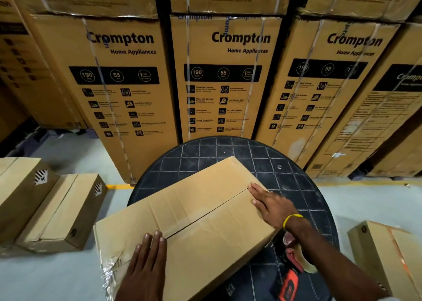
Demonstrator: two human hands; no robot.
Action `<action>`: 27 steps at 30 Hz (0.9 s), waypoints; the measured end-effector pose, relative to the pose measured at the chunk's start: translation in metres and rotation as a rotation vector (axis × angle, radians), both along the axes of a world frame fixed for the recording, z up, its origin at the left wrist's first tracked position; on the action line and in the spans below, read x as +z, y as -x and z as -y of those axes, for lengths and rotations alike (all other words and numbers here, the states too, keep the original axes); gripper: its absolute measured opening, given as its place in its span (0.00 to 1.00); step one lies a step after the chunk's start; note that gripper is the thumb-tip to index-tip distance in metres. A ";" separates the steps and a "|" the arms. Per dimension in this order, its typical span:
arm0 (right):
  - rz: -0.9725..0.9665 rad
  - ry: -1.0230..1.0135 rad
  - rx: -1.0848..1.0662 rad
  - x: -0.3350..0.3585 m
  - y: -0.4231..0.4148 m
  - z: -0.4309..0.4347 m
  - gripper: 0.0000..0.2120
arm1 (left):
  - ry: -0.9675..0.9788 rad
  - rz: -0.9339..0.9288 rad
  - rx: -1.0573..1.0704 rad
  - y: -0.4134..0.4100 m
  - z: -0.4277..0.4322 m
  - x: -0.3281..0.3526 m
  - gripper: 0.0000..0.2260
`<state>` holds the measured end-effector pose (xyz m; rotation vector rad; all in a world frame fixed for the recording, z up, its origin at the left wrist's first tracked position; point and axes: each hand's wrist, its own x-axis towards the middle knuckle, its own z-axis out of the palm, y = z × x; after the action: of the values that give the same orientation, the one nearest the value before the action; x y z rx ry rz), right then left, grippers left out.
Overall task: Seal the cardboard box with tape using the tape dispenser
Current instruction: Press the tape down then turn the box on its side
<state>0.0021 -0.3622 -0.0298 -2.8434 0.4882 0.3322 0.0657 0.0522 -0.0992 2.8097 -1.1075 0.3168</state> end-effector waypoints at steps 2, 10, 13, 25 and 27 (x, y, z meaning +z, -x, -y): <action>0.065 0.029 -0.043 0.004 0.002 -0.009 0.25 | -0.018 -0.108 -0.023 0.004 0.013 0.005 0.34; 0.078 -0.035 -0.247 0.008 0.023 -0.078 0.26 | -0.109 -0.388 -0.153 -0.010 0.112 0.053 0.76; 0.110 -0.100 -0.338 0.001 0.021 -0.120 0.28 | -0.149 -0.347 -0.336 -0.009 0.149 0.053 0.74; 0.635 -0.575 -0.874 -0.038 0.078 -0.154 0.15 | -0.197 -0.271 -0.371 0.022 0.195 0.047 0.56; 0.641 -0.495 -0.821 -0.041 0.087 -0.168 0.13 | -0.204 -0.266 -0.364 0.023 0.195 0.047 0.53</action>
<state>-0.0848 -0.1943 -0.0708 -1.8962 1.1386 -0.5170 0.0428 -0.1427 -0.0523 2.6277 -1.6188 -0.2063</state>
